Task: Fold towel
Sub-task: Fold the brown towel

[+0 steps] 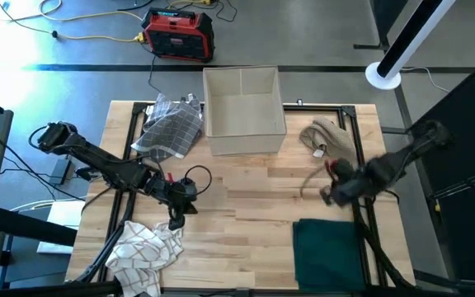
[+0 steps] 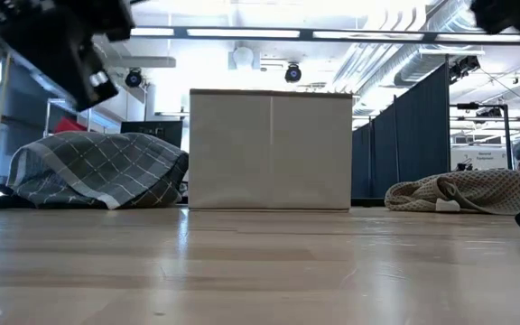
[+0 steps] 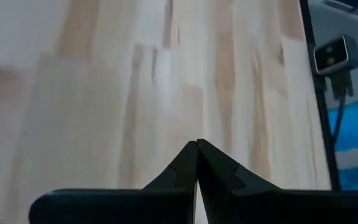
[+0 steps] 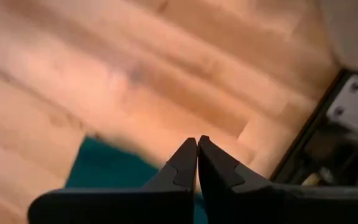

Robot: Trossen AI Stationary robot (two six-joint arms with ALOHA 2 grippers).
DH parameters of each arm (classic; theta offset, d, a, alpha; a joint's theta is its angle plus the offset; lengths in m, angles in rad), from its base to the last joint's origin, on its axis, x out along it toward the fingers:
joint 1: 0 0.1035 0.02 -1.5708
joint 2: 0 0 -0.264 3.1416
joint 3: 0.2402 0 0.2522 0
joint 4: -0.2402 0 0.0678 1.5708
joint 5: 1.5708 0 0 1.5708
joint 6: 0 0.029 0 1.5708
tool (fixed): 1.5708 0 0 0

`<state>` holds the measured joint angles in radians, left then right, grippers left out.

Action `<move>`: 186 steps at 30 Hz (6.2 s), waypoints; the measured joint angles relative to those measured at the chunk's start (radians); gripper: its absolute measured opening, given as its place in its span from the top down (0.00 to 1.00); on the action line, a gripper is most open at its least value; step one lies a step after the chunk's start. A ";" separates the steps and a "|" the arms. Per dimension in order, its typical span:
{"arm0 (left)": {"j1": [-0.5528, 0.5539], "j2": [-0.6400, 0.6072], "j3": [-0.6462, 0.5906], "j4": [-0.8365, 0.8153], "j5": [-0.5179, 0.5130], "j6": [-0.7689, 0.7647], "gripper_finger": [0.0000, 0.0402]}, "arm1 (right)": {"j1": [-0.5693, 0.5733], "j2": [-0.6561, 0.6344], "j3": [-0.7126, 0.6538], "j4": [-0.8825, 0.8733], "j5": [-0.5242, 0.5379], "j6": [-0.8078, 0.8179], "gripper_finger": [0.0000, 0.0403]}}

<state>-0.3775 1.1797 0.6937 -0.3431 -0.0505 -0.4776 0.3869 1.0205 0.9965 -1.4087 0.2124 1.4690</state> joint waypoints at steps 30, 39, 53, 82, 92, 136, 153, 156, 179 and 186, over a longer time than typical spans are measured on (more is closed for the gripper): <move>0.070 -0.001 0.003 -0.004 -0.056 0.008 1.00 | -0.989 0.402 -0.009 0.174 0.122 -1.170 0.61; 0.069 -0.001 0.002 -0.005 -0.054 -0.028 1.00 | -1.042 0.402 -0.114 0.381 0.092 -1.263 0.49; 0.040 -0.001 0.002 -0.005 0.000 -0.089 1.00 | -1.106 0.392 -0.230 0.485 0.071 -1.231 0.94; 0.143 -0.002 0.002 0.057 -0.021 -0.008 1.00 | -0.289 0.203 0.562 0.180 -0.215 -0.756 0.98; 0.144 -0.002 0.002 0.053 -0.011 0.038 1.00 | -0.197 0.602 0.910 0.473 -0.248 -1.055 0.98; 0.129 -0.002 0.002 -0.004 0.011 0.061 1.00 | -0.285 0.328 0.139 0.242 -0.169 -0.923 0.55; 0.117 -0.002 0.001 -0.008 -0.041 0.072 1.00 | -0.058 0.552 -0.102 0.765 -0.083 -1.364 0.59; 0.117 -0.002 0.001 -0.013 -0.041 0.078 1.00 | -0.067 0.624 -0.095 0.764 -0.102 -1.337 0.60; 0.109 -0.002 0.001 -0.100 -0.031 0.047 1.00 | -0.295 0.429 0.018 0.860 -0.557 -1.260 0.99; 0.105 -0.002 0.001 -0.098 -0.030 -0.001 1.00 | -0.466 0.421 -0.244 1.028 -0.543 -1.110 1.00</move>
<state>-0.2726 1.1778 0.6949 -0.4409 -0.0807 -0.4784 -0.0793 1.4414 0.7523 -0.3809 -0.3304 0.3587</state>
